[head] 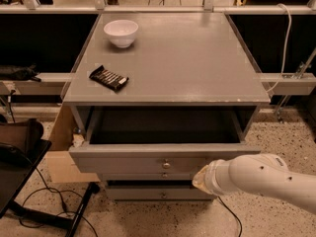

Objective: Close top drawer

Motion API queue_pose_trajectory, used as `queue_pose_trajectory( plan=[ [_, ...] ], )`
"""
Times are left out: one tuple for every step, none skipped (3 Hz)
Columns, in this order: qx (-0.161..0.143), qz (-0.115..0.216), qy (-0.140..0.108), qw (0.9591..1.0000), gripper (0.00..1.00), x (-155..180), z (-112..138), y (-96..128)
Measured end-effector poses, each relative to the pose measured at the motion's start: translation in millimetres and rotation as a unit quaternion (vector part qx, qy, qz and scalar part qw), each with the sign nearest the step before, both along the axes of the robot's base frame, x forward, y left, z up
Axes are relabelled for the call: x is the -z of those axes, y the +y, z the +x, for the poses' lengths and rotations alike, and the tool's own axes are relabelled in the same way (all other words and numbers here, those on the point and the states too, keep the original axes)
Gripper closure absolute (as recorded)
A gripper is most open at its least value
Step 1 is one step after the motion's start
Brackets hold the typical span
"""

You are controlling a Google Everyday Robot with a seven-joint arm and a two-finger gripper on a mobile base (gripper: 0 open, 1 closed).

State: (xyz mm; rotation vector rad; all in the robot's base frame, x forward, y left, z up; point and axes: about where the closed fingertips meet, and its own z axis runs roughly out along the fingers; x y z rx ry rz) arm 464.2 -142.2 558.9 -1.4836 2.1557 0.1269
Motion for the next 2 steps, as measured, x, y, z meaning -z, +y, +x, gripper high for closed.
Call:
queue_pose_trajectory(
  plan=[
    [-0.006, -0.007, -0.027, 0.9996, 1.00, -32.6, 39.6, -3.7],
    [-0.006, -0.008, -0.029, 0.9995, 1.00, -34.3, 39.1, -3.6]
  ],
)
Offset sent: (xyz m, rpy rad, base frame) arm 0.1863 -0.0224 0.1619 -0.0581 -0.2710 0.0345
